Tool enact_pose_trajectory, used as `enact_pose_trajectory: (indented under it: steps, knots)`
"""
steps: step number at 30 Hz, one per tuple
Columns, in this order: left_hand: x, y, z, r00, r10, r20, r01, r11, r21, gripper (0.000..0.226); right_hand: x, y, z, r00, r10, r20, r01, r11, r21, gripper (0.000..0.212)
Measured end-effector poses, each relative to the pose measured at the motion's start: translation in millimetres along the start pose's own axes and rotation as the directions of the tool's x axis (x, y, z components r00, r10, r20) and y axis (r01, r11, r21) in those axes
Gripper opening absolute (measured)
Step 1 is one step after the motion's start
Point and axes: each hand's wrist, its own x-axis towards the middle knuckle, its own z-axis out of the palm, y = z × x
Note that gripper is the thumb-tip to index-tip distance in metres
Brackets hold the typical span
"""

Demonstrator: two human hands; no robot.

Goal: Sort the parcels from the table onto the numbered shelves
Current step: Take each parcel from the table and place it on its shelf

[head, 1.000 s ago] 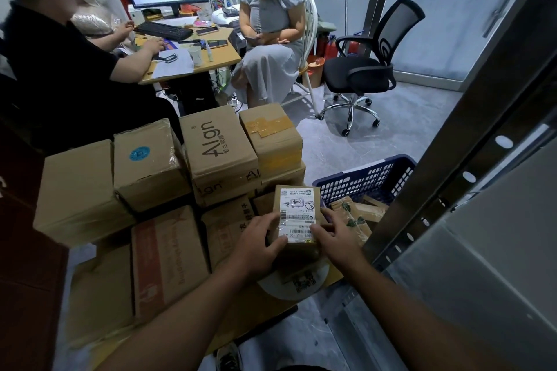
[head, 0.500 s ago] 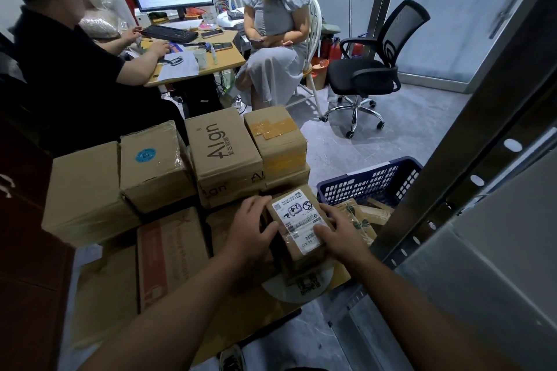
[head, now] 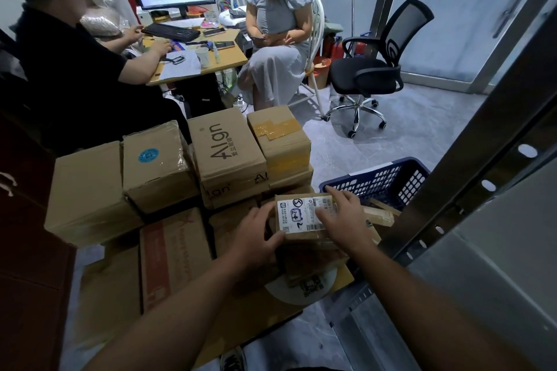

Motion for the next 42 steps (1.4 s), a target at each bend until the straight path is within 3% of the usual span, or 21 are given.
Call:
enact_pose_trajectory:
  steps: [3, 7, 12, 16, 21, 27, 33, 36, 42]
  knots:
    - [12.4, 1.9, -2.0, 0.998, 0.047, -0.040, -0.045, 0.998, 0.039, 0.066, -11.7, 7.8, 1.0, 1.000, 0.002, -0.009, -0.002, 1.000, -0.025, 0.060]
    - [31.5, 7.7, -2.9, 0.997, 0.074, 0.024, -0.075, 0.995, 0.060, 0.068, -27.6, 19.9, 3.4, 0.998, 0.047, -0.036, -0.047, 0.999, 0.005, 0.063]
    - [39.6, 11.6, 0.4, 0.990, 0.031, 0.136, -0.046, 0.993, 0.112, 0.068, -37.8, 25.1, 3.0, 0.993, 0.089, -0.072, -0.084, 0.994, 0.070, 0.058]
    - [28.8, 9.2, -0.4, 0.994, -0.013, 0.107, -0.003, 0.990, 0.142, 0.068, -31.7, 17.9, 3.7, 0.992, 0.103, -0.066, -0.095, 0.989, 0.110, 0.058]
    - [15.8, 3.7, -5.8, 0.989, -0.031, 0.142, 0.010, 0.990, 0.142, 0.068, -25.2, 12.1, 13.6, 0.989, 0.110, -0.100, -0.073, 0.944, 0.322, 0.068]
    - [6.1, 4.8, -0.4, 0.991, -0.009, 0.132, 0.004, 0.999, 0.041, 0.064, -42.5, 17.1, 27.7, 0.987, 0.150, -0.059, -0.117, 0.917, 0.382, 0.067]
    - [-2.6, 13.9, 6.0, 0.992, 0.013, 0.127, -0.003, 0.997, -0.079, 0.060, -48.0, 14.5, 28.8, 0.958, 0.288, 0.010, -0.235, 0.761, 0.604, 0.077]
    - [-6.9, 15.3, 5.1, 0.994, 0.030, 0.107, -0.020, 0.995, -0.095, 0.063, -54.7, 14.5, 31.2, 0.964, 0.254, 0.075, -0.243, 0.734, 0.634, 0.083]
    - [-29.2, 15.6, -3.7, 0.986, 0.147, 0.072, -0.132, 0.975, -0.180, 0.065, -88.7, -0.4, 25.0, 0.981, 0.194, 0.029, -0.156, 0.680, 0.716, 0.087]
